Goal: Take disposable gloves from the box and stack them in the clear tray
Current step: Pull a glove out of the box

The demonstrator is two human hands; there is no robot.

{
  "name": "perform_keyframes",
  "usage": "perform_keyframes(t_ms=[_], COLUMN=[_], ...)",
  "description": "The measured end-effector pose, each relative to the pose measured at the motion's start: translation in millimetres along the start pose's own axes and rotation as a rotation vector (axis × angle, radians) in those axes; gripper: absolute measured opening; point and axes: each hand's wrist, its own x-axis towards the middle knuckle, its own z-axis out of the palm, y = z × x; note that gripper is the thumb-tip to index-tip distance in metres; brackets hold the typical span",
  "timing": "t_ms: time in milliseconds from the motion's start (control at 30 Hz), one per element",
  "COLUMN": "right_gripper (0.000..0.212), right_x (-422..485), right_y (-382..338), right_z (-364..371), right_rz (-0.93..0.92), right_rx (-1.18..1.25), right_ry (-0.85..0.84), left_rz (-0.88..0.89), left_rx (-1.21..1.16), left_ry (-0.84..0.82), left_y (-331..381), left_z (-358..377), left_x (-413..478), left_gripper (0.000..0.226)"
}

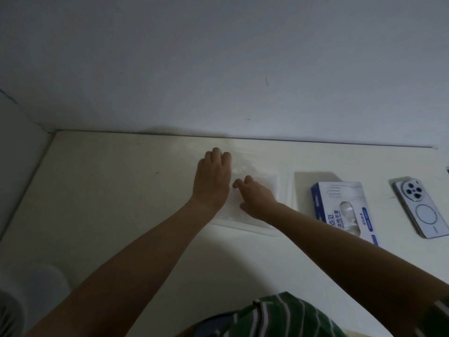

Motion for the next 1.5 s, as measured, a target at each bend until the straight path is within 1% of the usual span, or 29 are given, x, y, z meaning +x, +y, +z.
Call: perform_keyframes(t_ms=[33, 67, 100, 133, 167, 200, 233, 267, 333, 467, 567, 667, 833, 900, 933, 967, 1033, 1067, 1100, 1167, 1200, 1233, 1267, 1333, 1400, 1467, 1500], right_gripper=[0.055, 0.057, 0.060, 0.064, 0.069, 0.072, 0.074, 0.077, 0.084, 0.097, 0.095, 0.094, 0.092, 0.084, 0.075, 0.064, 0.044, 0.038, 0.033, 0.022, 0.019, 0.018, 0.017, 0.017, 0.017, 0.016, 0.017], right_x=[3, 4, 6, 7, 8, 8, 7, 6, 4, 0, 3, 5, -3, -10, -14, -17, -26, -30, -36, -50, -56, -65, -72, -91, -112, -132, -139], right_y=[0, 0, -1, -2, -1, 0, 1, 4, 10, 12, 10, 11, 8, 5, 4, 3, 4, 6, 10, 25, 36, 52, 70, 110, 151, 184, 195], right_z=[2, 2, 3, 4, 5, 6, 7, 7, 8, 16, 18, 15, 7, 0, -5, -11, -30, -41, -53, -77, -86, -92, -95, -92, -77, -57, -46], right_rz=[-0.001, -0.004, -0.002, 0.008, 0.027, 0.045, 0.065, 0.084, 0.107, 0.157, 0.190, 0.188, 0.138, 0.095, 0.067, 0.030, -0.098, -0.156, -0.195, -0.215, -0.197, -0.165, -0.124, -0.017, 0.094, 0.167, 0.185], right_rx=[0.004, 0.003, 0.001, -0.002, -0.005, -0.018, -0.045, -0.083, -0.166, -0.205, -0.167, -0.166, -0.213, -0.255, -0.257, -0.237, -0.140, -0.068, 0.019, 0.181, 0.236, 0.262, 0.271, 0.258, 0.228, 0.189, 0.169], right_ry=[-0.005, -0.009, -0.022, -0.041, -0.060, -0.079, -0.096, -0.110, -0.123, -0.181, -0.191, -0.201, -0.184, -0.191, -0.187, -0.164, -0.043, 0.031, 0.106, 0.250, 0.312, 0.357, 0.382, 0.380, 0.334, 0.279, 0.250], left_rz=[0.080, 0.120, 0.103, 0.049, -0.002, -0.031, -0.042, -0.047, -0.062, -0.070, -0.050, -0.070, -0.162, -0.191, -0.209, -0.219, -0.217, -0.229, -0.245, -0.260, -0.248, -0.227, -0.195, -0.106, 0.013, 0.104, 0.123], left_rx=[-0.023, -0.063, -0.103, -0.140, -0.167, -0.171, -0.159, -0.145, -0.119, -0.102, -0.034, 0.007, -0.076, -0.117, -0.126, -0.123, -0.084, -0.085, -0.111, -0.212, -0.258, -0.304, -0.348, -0.456, -0.536, -0.541, -0.530], left_ry=[-0.009, -0.060, -0.168, -0.316, -0.471, -0.607, -0.697, -0.732, -0.726, -0.731, -0.756, -0.775, -0.792, -0.772, -0.747, -0.697, -0.510, -0.390, -0.263, -0.041, 0.028, 0.060, 0.063, -0.004, -0.109, -0.243, -0.317], left_y=[4, 6, 8, 8, 6, 1, -3, -8, -15, -18, -16, -13, -8, -7, -6, -5, 2, 7, 14, 35, 47, 62, 78, 114, 154, 188, 200], left_z=[2, 4, 7, 12, 19, 25, 31, 37, 45, 52, 54, 55, 49, 39, 32, 25, 9, 1, -7, -23, -29, -36, -40, -44, -41, -31, -23], left_x=[2, 3, 5, 8, 10, 9, 8, 8, 6, 6, 4, -1, -8, -9, -9, -8, -6, -3, -1, 4, 7, 9, 11, 12, 11, 7, 5], left_gripper=[0.030, 0.028, 0.026, 0.030, 0.043, 0.063, 0.082, 0.095, 0.109, 0.121, 0.124, 0.124, 0.124, 0.120, 0.113, 0.098, 0.057, 0.043, 0.033, 0.020, 0.015, 0.011, 0.008, 0.006, 0.003, 0.003, 0.005])
